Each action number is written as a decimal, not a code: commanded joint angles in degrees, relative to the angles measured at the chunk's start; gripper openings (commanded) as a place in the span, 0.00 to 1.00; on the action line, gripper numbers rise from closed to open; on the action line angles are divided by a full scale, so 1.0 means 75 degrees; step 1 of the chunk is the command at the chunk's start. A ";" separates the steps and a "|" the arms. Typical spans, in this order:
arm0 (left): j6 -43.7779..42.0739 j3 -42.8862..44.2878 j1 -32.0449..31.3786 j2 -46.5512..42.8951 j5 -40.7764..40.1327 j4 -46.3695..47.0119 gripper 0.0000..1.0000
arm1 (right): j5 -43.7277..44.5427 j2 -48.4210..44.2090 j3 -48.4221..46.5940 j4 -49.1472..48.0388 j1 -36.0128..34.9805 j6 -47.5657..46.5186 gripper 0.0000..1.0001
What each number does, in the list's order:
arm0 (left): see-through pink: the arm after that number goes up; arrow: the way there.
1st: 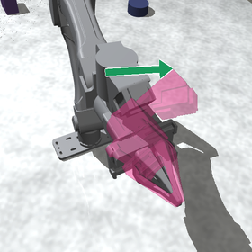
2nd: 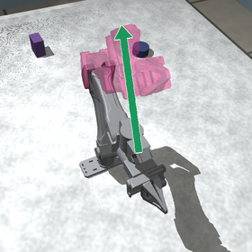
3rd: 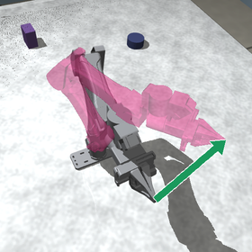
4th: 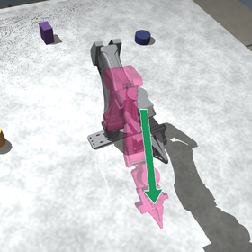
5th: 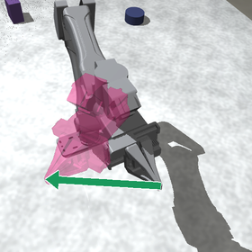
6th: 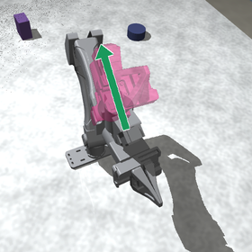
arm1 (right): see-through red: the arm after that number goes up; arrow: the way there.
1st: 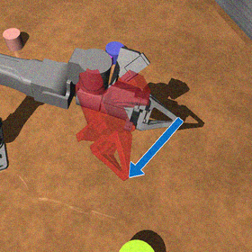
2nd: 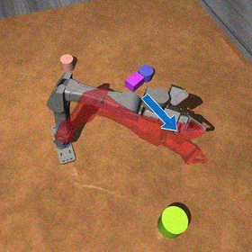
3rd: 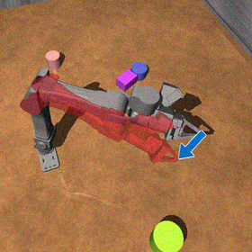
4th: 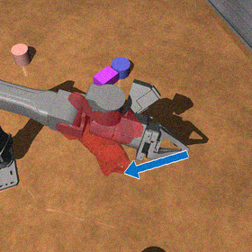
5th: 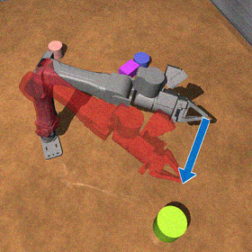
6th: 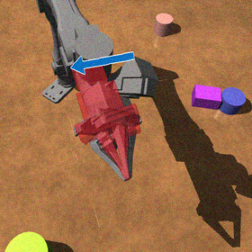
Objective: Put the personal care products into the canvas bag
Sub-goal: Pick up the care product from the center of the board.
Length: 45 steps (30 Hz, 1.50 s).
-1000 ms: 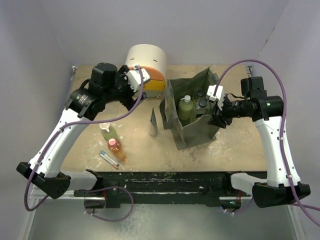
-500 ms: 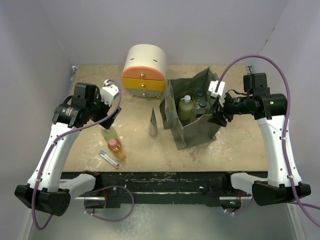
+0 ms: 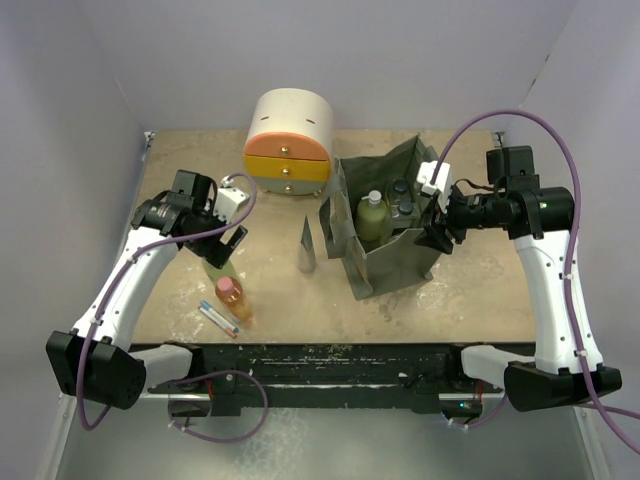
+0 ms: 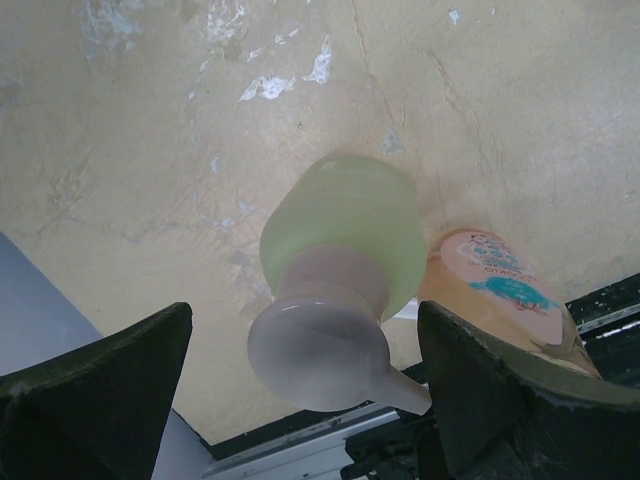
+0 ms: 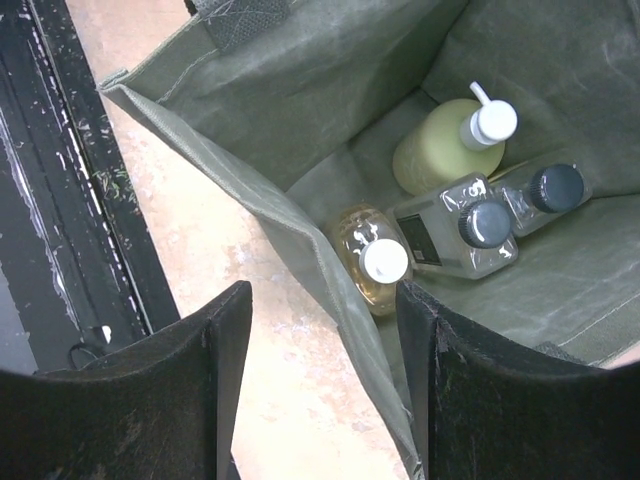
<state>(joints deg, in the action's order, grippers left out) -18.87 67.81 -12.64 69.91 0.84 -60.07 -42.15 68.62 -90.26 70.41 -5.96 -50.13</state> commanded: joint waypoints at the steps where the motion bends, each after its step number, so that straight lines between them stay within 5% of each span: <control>1: -0.0255 -0.0053 0.0061 -0.0089 -0.0538 -0.0082 0.96 | -0.0332 -0.0009 -0.0045 -0.0034 -0.0014 0.0019 0.62; 13: -0.0460 -0.0195 0.0083 -0.0334 -0.0809 -0.0585 0.96 | -0.0474 0.0098 0.0261 -0.0206 -0.0014 -0.0077 0.63; 21: -0.0105 0.0006 0.0151 -0.0210 0.0613 -0.0626 0.92 | -0.0526 0.0092 0.0382 -0.0271 -0.0014 -0.0112 0.64; 28: 0.0033 0.0281 0.0203 0.0049 0.0675 -0.0340 0.89 | -0.0544 0.0092 0.0455 -0.0296 -0.0014 -0.0131 0.64; 45: -0.0007 0.0265 0.0309 0.0205 0.0287 -0.0449 0.63 | -0.0619 0.0051 0.0614 -0.0363 -0.0014 -0.0143 0.66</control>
<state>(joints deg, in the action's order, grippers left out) -19.07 68.58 -10.98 72.23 3.33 -63.94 -44.60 69.43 -85.95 68.38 -5.98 -50.63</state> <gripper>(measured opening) 0.655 0.656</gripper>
